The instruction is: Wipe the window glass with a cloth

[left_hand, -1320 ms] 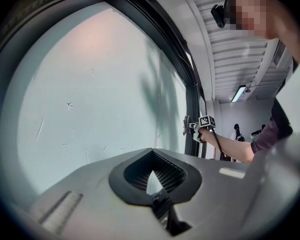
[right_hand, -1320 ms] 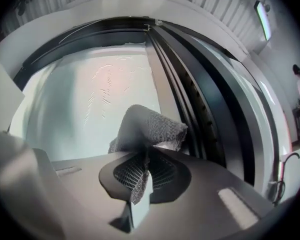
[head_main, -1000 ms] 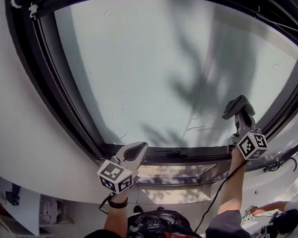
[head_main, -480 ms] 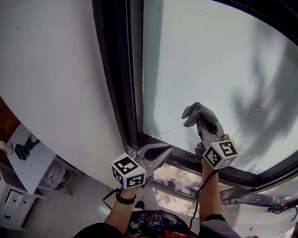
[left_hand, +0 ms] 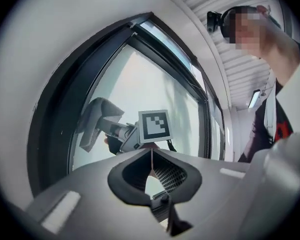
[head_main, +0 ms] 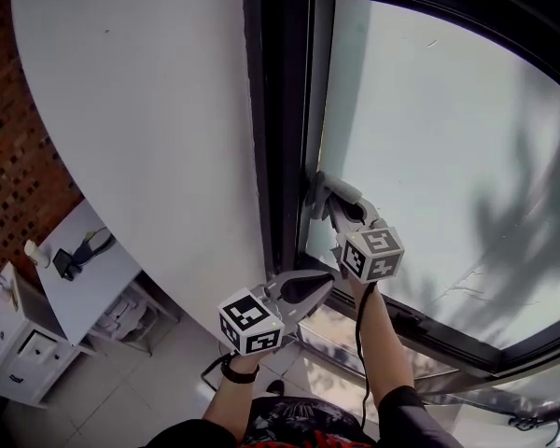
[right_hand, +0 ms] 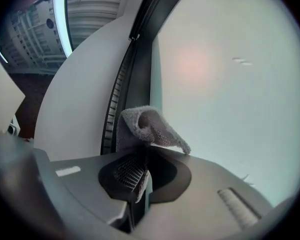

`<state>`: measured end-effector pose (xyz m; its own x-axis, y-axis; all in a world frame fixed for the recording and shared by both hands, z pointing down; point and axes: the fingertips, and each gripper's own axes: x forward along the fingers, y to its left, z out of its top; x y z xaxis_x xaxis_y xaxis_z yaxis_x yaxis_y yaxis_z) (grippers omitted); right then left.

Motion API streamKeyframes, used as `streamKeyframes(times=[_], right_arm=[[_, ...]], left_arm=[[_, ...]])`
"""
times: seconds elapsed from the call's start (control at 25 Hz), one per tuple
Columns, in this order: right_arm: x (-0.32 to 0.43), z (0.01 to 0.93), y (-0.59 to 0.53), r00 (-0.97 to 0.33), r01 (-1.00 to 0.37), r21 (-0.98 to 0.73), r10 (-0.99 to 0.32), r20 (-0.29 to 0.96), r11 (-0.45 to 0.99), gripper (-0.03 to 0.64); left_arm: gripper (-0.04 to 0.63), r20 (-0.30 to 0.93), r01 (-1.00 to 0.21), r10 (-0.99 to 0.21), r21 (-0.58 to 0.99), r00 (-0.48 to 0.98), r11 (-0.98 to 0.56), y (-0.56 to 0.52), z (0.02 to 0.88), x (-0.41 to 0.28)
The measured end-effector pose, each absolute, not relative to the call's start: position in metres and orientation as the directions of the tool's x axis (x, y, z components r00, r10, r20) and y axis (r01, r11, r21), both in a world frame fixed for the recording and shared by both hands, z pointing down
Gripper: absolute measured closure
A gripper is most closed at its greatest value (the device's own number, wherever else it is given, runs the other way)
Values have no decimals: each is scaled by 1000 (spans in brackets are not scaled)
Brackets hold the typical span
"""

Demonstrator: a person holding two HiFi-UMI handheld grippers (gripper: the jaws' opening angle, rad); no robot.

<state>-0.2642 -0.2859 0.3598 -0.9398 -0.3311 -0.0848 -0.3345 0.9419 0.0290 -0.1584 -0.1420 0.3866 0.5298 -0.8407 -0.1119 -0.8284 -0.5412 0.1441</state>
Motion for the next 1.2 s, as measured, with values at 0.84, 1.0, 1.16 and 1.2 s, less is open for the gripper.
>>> streamKeyframes(times=[0.84,1.0,1.16,1.2], right_arm=[[-52,360,-318,-795,-582,-29,-576,-192,813,600],[21,362,-325,-705,-687,-41,-679,-203,725,600],[91,367,-331,-615,-770,-47,-760,-210,637,600],[108,369,-333,-595,-787,-45,-776,-211,616,600]], left_arm=[[588,-160,-824,-832,131,531,-551,-190,378,-116],[588,-140,-782,-793,136,592,-608,-207,382,-85],[588,-174,-728,-739,135,650,-672,-213,379,-54],[588,-175,-717,-730,140,660,-683,-215,377,-47]])
